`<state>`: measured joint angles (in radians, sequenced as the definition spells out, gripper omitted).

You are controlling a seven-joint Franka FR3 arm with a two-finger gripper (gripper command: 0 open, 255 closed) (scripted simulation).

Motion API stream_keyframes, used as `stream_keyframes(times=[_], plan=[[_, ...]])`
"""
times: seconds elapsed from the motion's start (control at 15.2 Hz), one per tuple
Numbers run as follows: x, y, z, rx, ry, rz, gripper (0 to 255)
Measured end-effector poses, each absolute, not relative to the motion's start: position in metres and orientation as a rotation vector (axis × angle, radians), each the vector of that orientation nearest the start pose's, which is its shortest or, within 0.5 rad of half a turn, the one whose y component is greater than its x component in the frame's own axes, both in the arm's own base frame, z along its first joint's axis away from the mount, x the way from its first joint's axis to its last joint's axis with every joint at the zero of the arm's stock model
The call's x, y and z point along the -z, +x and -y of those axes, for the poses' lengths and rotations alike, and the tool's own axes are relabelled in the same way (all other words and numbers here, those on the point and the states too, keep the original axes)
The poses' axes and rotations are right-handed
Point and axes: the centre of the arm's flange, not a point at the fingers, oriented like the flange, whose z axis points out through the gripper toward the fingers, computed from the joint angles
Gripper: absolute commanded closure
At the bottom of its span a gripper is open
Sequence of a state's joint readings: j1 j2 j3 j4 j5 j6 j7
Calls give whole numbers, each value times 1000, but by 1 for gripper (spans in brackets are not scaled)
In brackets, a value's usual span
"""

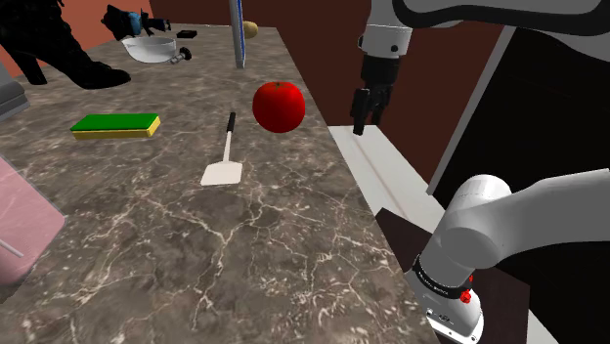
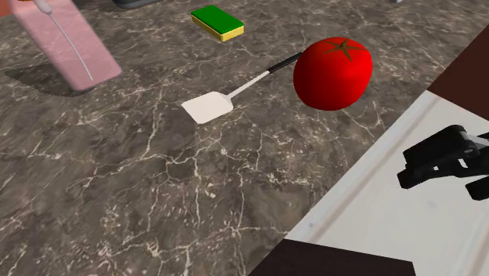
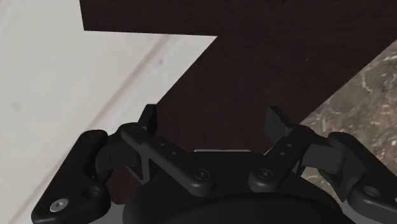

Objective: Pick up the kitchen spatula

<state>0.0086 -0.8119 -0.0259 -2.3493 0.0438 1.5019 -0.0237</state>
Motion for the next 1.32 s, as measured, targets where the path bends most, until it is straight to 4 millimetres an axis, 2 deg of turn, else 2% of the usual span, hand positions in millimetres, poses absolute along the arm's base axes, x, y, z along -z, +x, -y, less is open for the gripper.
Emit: stream_keyframes(times=[0.13, 0.53, 0.73, 0.79, 1.32], plan=[[-597, 294, -4, -50, -3080, 8, 0], [-611, 308, -75, -18, -3091, -236, 0], [-617, 327, -112, -1, -3088, -372, 0], [-618, 328, -123, 5, -3085, -417, 0], [-636, 385, -214, 55, -3044, -776, 0]])
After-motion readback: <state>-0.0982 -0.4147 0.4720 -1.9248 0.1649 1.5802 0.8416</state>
